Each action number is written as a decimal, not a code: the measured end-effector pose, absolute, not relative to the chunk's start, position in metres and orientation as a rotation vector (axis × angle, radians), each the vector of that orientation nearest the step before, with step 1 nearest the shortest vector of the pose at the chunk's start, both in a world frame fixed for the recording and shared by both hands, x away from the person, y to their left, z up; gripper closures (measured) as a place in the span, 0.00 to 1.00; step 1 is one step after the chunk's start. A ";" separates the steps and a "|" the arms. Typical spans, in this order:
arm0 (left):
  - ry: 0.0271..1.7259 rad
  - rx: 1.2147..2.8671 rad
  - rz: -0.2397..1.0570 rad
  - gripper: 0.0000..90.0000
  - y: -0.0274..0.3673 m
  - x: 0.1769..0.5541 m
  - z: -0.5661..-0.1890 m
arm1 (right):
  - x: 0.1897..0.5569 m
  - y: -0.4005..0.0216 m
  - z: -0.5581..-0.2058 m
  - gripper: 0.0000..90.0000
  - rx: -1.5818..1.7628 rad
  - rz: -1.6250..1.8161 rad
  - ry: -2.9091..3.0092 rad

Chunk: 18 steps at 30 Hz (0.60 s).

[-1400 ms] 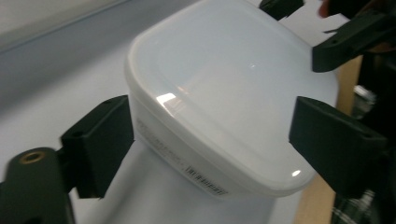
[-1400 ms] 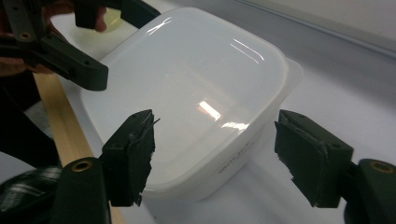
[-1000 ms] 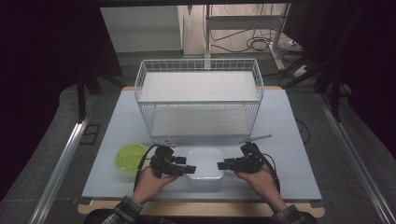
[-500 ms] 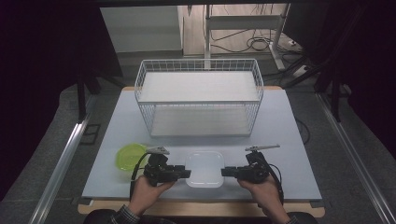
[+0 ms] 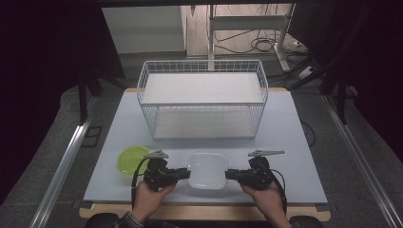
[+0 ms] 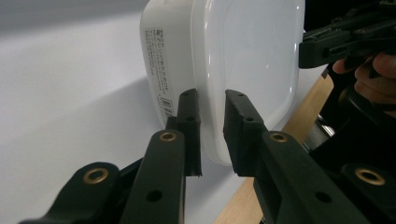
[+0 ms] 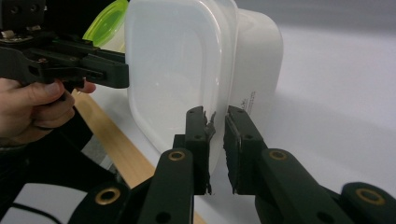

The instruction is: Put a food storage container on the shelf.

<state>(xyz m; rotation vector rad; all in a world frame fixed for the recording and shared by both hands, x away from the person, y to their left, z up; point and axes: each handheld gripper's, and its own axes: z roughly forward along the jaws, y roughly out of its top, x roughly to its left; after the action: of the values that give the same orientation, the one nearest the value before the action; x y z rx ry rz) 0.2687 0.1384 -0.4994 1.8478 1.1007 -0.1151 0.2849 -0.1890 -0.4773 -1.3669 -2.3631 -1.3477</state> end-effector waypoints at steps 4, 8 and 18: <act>1.112 1.847 -0.082 0.87 0.137 0.269 -0.501 | 0.282 -0.186 -0.476 0.89 -1.360 -1.396 -2.415; 1.121 1.826 -0.076 0.87 0.137 0.270 -0.503 | 0.283 -0.187 -0.479 0.90 -1.349 -1.465 -2.400; 1.106 1.818 -0.040 0.87 0.135 0.275 -0.494 | 0.287 -0.190 -0.473 0.90 -1.342 -1.534 -2.383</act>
<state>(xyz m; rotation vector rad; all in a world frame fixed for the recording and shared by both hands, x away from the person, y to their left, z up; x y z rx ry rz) 0.2746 0.1353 -0.4944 1.8182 1.1061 -0.0399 0.2869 -0.1897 -0.4735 -1.3424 -2.3830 -1.5345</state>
